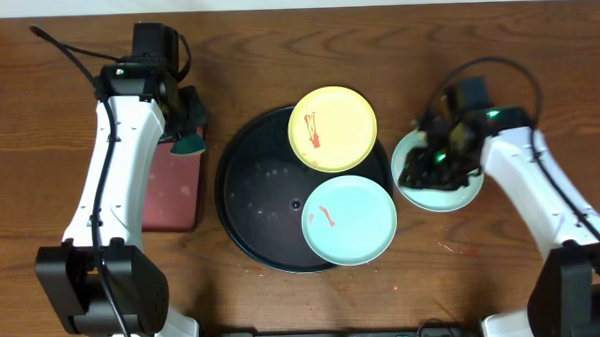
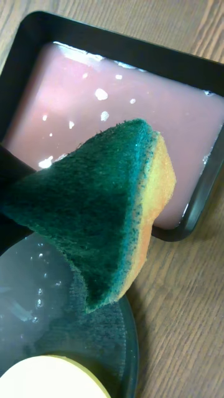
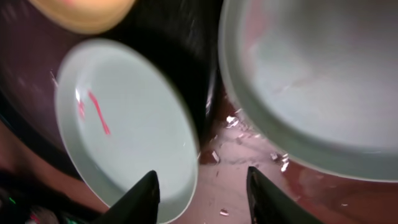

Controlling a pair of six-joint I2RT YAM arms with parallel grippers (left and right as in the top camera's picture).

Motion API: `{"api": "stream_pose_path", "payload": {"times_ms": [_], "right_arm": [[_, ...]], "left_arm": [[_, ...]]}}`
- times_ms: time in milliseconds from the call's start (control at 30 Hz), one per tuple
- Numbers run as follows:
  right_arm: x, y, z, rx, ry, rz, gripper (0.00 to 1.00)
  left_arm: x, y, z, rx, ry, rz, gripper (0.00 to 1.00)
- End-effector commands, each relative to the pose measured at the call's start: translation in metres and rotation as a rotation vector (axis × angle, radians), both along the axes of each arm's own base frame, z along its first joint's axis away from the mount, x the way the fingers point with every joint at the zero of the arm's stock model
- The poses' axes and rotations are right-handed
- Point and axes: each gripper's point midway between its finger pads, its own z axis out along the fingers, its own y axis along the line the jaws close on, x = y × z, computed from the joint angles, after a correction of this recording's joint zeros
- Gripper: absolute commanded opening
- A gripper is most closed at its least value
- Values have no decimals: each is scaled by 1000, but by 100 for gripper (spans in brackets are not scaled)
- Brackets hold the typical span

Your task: Clean dirty plates on tray and stack at the side

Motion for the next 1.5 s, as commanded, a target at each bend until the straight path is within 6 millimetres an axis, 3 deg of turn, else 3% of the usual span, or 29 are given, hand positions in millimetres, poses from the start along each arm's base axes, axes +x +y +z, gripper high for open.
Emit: {"api": "stream_pose_path", "payload": {"times_ms": [0,200,433,600,700,733,900,1033,1167,1333,1467], "right_arm": [[-20,9,-17,-39,37,47,44],[-38,20,-38,-46,68,69,44],[-40,25,-52,-49,45,62,42],[-44,30,-60,-50,50,43,27],[-45,32,-59,-49,53,43,4],[-45,33,-59,-49,55,36,1],[-39,48,-49,-36,24,68,1],[-24,77,-30,-20,-63,105,1],[-10,98,-23,-24,-138,43,1],[-7,120,-30,-25,-154,-37,1],[-16,130,-51,-56,-111,-16,1]], "left_arm": [[-1,0,3,8,-4,-25,7],[-2,0,3,8,-4,-25,7],[-2,0,3,8,-4,-25,7],[-2,0,3,8,-4,-25,7],[-2,0,3,8,-4,-25,7],[-2,0,3,8,-4,-25,7],[-2,0,3,8,-4,-25,8],[-2,0,3,8,-4,-25,7],[-2,0,3,8,-4,-24,7],[-2,-1,2,5,-2,-25,7],[-2,-4,2,-11,-2,-26,7]]}}
